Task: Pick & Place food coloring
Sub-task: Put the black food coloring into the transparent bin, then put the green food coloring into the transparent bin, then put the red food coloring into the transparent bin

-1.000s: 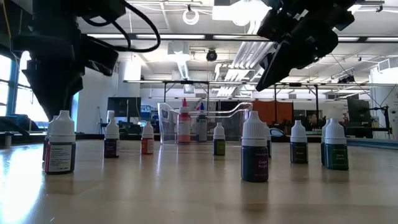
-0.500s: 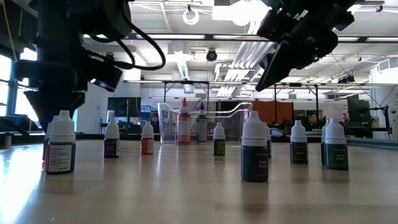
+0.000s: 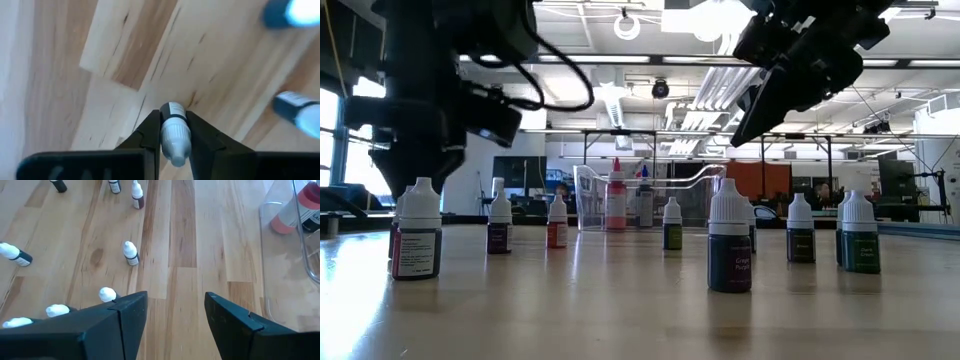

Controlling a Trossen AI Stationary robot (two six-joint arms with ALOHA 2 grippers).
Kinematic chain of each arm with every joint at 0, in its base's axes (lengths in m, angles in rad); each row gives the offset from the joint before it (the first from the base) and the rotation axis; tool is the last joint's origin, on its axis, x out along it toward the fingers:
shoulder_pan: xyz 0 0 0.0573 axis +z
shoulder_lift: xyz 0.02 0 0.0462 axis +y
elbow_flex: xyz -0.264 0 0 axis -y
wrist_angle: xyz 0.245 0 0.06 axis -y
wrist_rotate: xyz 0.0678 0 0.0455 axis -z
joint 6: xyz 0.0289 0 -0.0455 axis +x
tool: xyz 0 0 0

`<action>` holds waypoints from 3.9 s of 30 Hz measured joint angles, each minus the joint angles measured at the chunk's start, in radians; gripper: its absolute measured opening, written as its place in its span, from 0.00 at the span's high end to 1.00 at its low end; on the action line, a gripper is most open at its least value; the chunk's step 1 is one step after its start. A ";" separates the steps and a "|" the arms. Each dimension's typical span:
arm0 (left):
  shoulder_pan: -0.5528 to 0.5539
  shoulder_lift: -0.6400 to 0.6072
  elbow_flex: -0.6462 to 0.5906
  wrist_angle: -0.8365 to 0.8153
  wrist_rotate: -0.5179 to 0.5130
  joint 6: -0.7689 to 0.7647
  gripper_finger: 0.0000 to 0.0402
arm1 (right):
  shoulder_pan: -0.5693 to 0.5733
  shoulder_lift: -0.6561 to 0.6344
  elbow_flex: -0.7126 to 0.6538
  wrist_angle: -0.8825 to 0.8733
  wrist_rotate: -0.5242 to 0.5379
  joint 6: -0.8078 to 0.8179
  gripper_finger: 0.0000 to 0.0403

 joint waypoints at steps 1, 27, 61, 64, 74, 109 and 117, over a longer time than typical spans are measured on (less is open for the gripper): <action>0.000 0.000 0.012 0.001 -0.008 0.022 0.87 | 0.000 0.000 0.000 0.000 0.000 0.000 0.52; 0.660 0.110 0.349 0.558 0.086 0.990 0.78 | 0.000 0.000 0.000 -0.003 0.060 0.000 0.52; 0.516 0.087 1.037 -0.283 -0.190 0.909 0.60 | -0.012 0.630 0.122 0.563 -0.420 -0.128 0.52; 0.517 0.090 1.069 -0.344 -0.191 0.875 0.60 | -0.016 0.652 0.141 0.513 -0.406 -0.139 0.53; 0.508 0.089 1.069 -0.536 -0.216 0.692 0.60 | -0.042 0.647 0.147 0.526 -0.408 -0.132 0.81; -0.016 -0.366 0.078 -0.126 -0.426 0.218 0.60 | -0.487 0.464 0.251 0.253 -0.074 -0.148 0.80; -0.014 -0.333 -0.187 0.382 -0.231 0.251 0.60 | -0.486 0.470 0.253 0.260 -0.078 -0.152 0.69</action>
